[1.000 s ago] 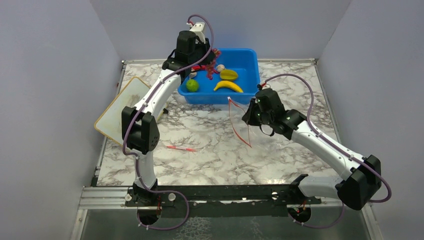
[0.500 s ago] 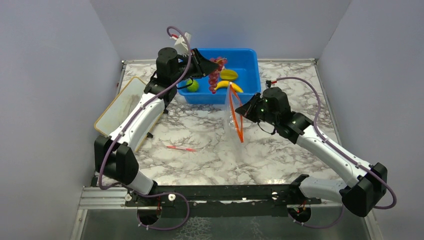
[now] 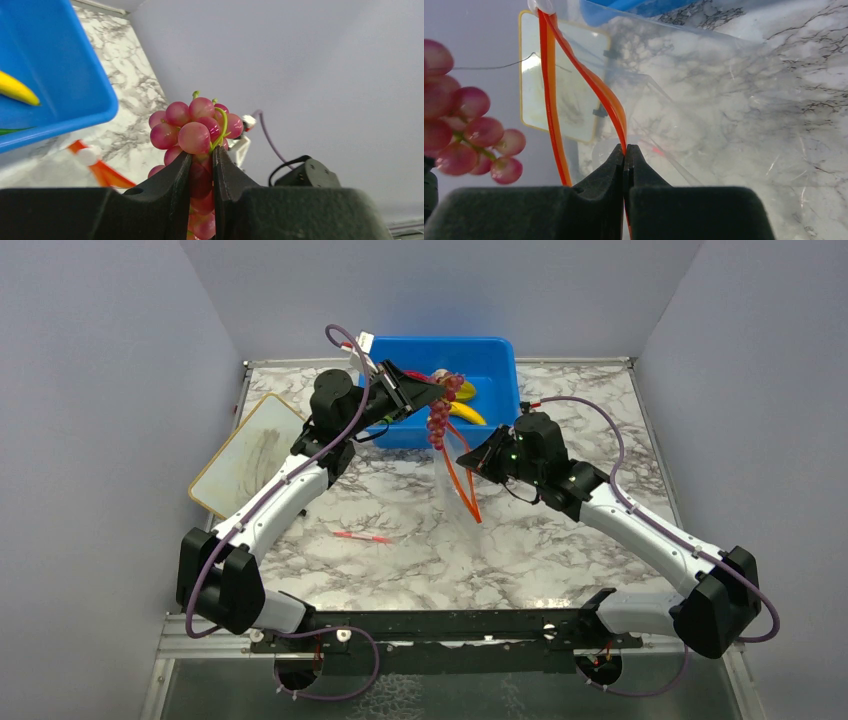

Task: Place the food in the zip-top bag and seal the zipper
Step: Place the fake fruit in the zipper food storage bag.

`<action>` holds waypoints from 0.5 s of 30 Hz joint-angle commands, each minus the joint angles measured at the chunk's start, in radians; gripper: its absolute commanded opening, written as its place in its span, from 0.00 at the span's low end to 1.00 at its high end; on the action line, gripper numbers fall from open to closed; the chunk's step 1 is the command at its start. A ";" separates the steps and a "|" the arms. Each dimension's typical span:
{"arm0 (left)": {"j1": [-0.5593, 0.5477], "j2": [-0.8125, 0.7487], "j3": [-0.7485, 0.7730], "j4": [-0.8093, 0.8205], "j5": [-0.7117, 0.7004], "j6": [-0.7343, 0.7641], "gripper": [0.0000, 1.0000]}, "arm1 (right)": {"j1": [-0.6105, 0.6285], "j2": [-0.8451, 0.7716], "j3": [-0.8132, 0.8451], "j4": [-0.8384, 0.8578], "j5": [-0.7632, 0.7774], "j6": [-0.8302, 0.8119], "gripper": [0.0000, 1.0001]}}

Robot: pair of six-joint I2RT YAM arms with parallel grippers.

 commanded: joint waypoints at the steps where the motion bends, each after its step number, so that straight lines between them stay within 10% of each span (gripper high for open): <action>1: -0.049 -0.062 -0.014 0.118 -0.063 -0.072 0.09 | -0.003 0.025 0.001 0.090 -0.065 0.038 0.01; 15: -0.132 -0.063 -0.205 0.249 -0.218 -0.055 0.08 | -0.003 0.007 0.003 0.107 -0.053 0.059 0.01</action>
